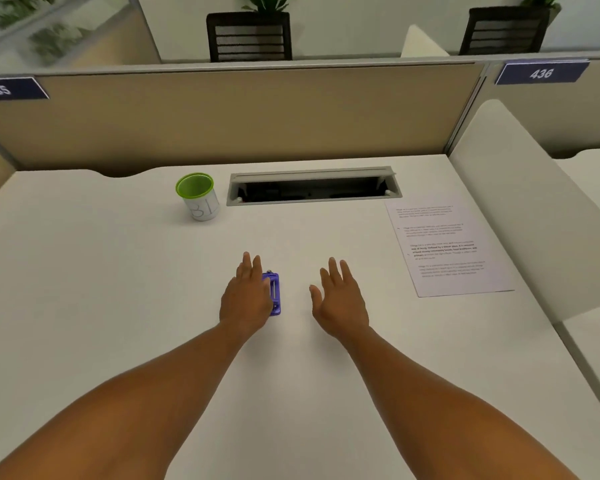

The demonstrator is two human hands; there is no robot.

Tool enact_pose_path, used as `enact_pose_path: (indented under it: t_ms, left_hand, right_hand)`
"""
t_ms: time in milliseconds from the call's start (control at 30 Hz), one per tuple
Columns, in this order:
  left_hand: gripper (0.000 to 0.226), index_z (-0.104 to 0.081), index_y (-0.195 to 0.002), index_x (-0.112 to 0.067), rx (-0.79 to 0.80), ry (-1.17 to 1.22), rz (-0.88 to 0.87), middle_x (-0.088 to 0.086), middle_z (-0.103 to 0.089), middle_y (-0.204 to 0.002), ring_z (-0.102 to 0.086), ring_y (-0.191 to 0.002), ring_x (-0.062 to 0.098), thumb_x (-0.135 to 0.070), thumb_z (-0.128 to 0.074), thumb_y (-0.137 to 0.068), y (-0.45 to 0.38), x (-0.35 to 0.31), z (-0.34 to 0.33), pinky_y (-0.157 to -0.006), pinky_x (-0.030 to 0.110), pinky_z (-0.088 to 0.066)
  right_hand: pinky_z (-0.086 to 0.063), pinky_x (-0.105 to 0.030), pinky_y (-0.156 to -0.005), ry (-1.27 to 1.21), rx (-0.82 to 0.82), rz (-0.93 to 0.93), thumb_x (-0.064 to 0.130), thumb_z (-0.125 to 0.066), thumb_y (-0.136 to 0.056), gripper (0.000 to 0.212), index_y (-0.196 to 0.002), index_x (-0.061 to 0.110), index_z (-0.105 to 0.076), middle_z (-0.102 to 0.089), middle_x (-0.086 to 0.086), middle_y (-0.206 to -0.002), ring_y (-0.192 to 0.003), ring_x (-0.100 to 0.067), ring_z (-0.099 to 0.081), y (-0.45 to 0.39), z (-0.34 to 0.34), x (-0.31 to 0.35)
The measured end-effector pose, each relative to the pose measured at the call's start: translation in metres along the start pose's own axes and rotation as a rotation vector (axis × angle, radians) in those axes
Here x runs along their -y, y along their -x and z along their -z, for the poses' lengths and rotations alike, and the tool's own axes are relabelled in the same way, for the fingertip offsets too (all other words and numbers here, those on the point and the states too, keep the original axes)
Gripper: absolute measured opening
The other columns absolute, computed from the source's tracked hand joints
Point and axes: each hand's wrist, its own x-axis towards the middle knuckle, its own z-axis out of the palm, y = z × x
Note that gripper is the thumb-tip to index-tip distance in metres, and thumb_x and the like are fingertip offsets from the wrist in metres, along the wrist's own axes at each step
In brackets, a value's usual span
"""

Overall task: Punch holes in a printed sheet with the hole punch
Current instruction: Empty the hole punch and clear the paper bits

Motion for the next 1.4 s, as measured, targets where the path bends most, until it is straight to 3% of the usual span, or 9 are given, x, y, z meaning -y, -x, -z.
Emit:
enact_pose_path:
  t_ms: [100,267,467,600,767,900,1033,1200,1400]
  left_hand:
    - [0.058,-0.013,-0.154,-0.016,0.012,0.074,0.064,0.003,-0.009,-0.164,-0.047,-0.132,0.027,-0.030,-0.037,-0.103,0.002,0.005,-0.004,-0.094,0.038,-0.048]
    - [0.058,-0.025,-0.151,-0.019,-0.033,0.278,0.208,0.003,-0.047,-0.147,-0.054,-0.124,0.027,-0.039,-0.042,-0.100,0.006,0.013,-0.012,-0.097,0.040,-0.045]
    - [0.043,-0.046,-0.135,-0.018,-0.064,0.438,0.255,0.001,-0.061,-0.126,-0.060,-0.106,0.021,-0.040,-0.047,-0.098,0.007,0.022,-0.027,-0.085,0.034,-0.045]
    - [0.033,-0.052,-0.125,-0.019,-0.082,0.516,0.245,0.000,-0.063,-0.120,-0.056,-0.091,0.013,-0.037,-0.049,-0.097,0.007,0.024,-0.037,-0.078,0.028,-0.044]
    - [0.031,-0.056,-0.116,-0.018,-0.100,0.513,0.241,0.000,-0.063,-0.115,-0.058,-0.091,0.015,-0.041,-0.045,-0.099,0.006,0.023,-0.042,-0.082,0.032,-0.051]
    - [0.035,-0.060,-0.106,-0.015,-0.111,0.507,0.263,0.001,-0.065,-0.106,-0.059,-0.085,0.017,-0.045,-0.043,-0.099,0.003,0.022,-0.043,-0.073,0.029,-0.045]
    - [0.038,-0.063,-0.100,-0.013,-0.079,0.540,0.319,0.008,-0.064,-0.107,-0.061,-0.084,0.022,-0.044,-0.041,-0.099,-0.002,0.021,-0.045,-0.074,0.032,-0.046]
    - [0.038,-0.055,-0.079,-0.012,-0.057,0.521,0.334,0.019,-0.062,-0.108,-0.049,-0.065,0.019,-0.039,-0.039,-0.101,-0.004,0.021,-0.048,-0.065,0.029,-0.039]
    - [0.039,-0.059,-0.089,-0.009,-0.072,0.510,0.345,0.012,-0.057,-0.112,-0.053,-0.076,0.022,-0.037,-0.036,-0.102,-0.003,0.021,-0.048,-0.070,0.030,-0.039]
  right_hand:
    - [-0.014,-0.040,-0.121,0.015,0.018,0.025,0.042,-0.024,-0.101,0.055,-0.149,0.014,-0.031,-0.011,-0.003,-0.163,-0.151,-0.023,0.001,0.003,-0.014,0.004]
    - [-0.011,-0.040,-0.122,0.005,0.041,0.028,0.040,-0.024,-0.101,0.055,-0.149,0.014,-0.029,-0.009,-0.004,-0.163,-0.151,-0.024,0.004,0.014,-0.038,0.010]
    - [-0.003,-0.040,-0.122,0.037,0.072,0.040,0.041,-0.020,-0.101,0.057,-0.152,0.015,-0.023,-0.002,-0.005,-0.164,-0.150,-0.023,0.010,0.023,-0.060,0.012]
    - [0.000,-0.043,-0.122,0.052,0.053,0.052,0.041,-0.021,-0.101,0.057,-0.150,0.014,-0.026,-0.003,-0.006,-0.164,-0.150,-0.024,0.010,0.024,-0.068,0.013]
    - [0.003,-0.045,-0.122,0.089,0.030,0.052,0.040,-0.021,-0.101,0.057,-0.151,0.012,-0.025,-0.003,-0.008,-0.164,-0.150,-0.025,0.007,0.026,-0.077,0.015]
    - [0.004,-0.045,-0.121,0.086,0.007,0.053,0.039,-0.022,-0.101,0.057,-0.151,0.012,-0.025,-0.004,-0.008,-0.163,-0.150,-0.025,0.006,0.027,-0.079,0.016]
    - [0.003,-0.046,-0.122,0.094,-0.018,0.054,0.038,-0.022,-0.101,0.057,-0.151,0.012,-0.027,-0.007,-0.008,-0.163,-0.151,-0.025,0.004,0.028,-0.080,0.015]
    - [0.001,-0.047,-0.122,0.093,-0.041,0.058,0.037,-0.026,-0.100,0.056,-0.150,0.011,-0.030,-0.010,-0.009,-0.163,-0.151,-0.026,0.000,0.029,-0.081,0.016]
    - [0.001,-0.047,-0.122,0.105,-0.031,0.053,0.039,-0.023,-0.100,0.057,-0.150,0.012,-0.029,-0.008,-0.008,-0.163,-0.151,-0.025,0.002,0.028,-0.082,0.016]
